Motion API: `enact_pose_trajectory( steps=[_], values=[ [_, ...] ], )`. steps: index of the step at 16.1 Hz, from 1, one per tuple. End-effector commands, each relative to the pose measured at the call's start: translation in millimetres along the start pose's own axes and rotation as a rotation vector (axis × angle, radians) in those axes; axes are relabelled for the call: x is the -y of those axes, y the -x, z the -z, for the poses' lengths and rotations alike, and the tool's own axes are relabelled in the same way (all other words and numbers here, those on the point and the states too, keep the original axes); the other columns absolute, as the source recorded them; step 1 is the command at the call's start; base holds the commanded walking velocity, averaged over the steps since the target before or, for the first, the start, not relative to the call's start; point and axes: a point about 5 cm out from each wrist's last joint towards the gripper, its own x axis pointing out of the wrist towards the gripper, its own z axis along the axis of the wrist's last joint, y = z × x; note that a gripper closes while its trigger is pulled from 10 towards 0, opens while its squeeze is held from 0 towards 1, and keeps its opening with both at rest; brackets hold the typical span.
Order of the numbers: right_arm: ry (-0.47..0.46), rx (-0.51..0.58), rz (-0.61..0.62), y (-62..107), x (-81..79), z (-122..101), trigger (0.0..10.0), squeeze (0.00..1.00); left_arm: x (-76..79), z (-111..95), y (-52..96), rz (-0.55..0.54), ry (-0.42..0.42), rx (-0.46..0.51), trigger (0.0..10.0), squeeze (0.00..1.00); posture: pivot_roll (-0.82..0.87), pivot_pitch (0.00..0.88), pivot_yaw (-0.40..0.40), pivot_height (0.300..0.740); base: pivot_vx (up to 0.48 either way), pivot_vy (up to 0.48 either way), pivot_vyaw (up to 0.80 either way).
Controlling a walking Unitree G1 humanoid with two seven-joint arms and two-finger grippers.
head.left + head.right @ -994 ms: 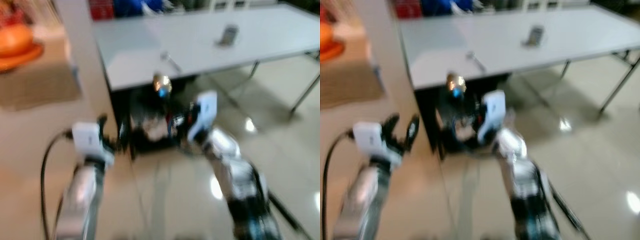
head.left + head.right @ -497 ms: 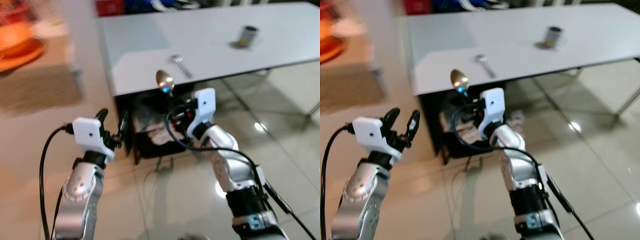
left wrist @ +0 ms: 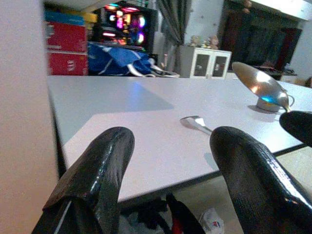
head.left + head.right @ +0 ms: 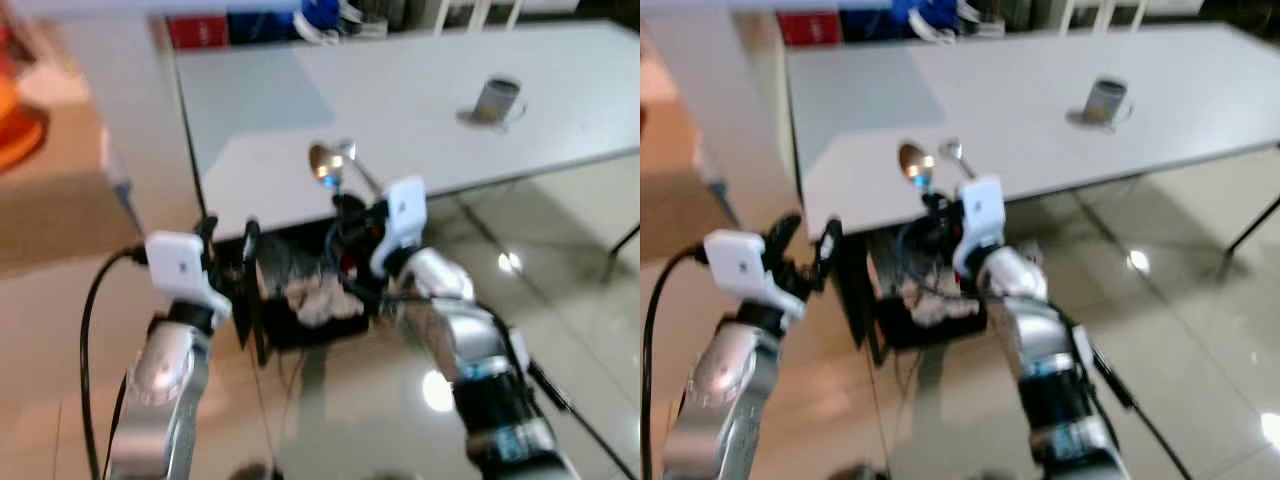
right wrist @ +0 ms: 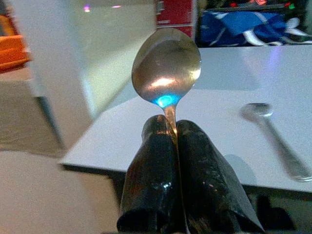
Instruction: Setting the table
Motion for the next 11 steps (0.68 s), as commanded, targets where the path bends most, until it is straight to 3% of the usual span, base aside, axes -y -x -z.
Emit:
enact_pose_trajectory(
  steps=[1,4,9,11],
  values=[
    [0.017,0.001,0.022,-0.2,8.6,-4,10.0,0.00,6.1,-4,-1.2,0.017,0.012,0.013,10.0,0.00,-0.07,0.102,-0.031,0.740,0.458,0.000,0.00],
    [0.028,0.013,0.006,-1.5,11.4,-9,10.0,0.00,6.1,-5,-1.0,0.015,0.013,0.018,10.0,0.00,-0.07,0.109,-0.034,0.740,0.458,0.000,0.80],
    [0.102,-0.095,0.184,-0.2,33.1,0,10.0,0.00,9.8,-7,2.0,0.014,0.022,0.009,10.0,0.00,-0.07,0.134,-0.034,0.740,0.440,0.000,0.00],
    [0.138,-0.128,0.223,-2.4,39.1,-1,10.0,0.00,14.9,-6,3.4,0.038,0.029,-0.005,10.0,0.00,-0.08,0.146,-0.034,0.740,0.000,0.000,0.00]
  ],
)
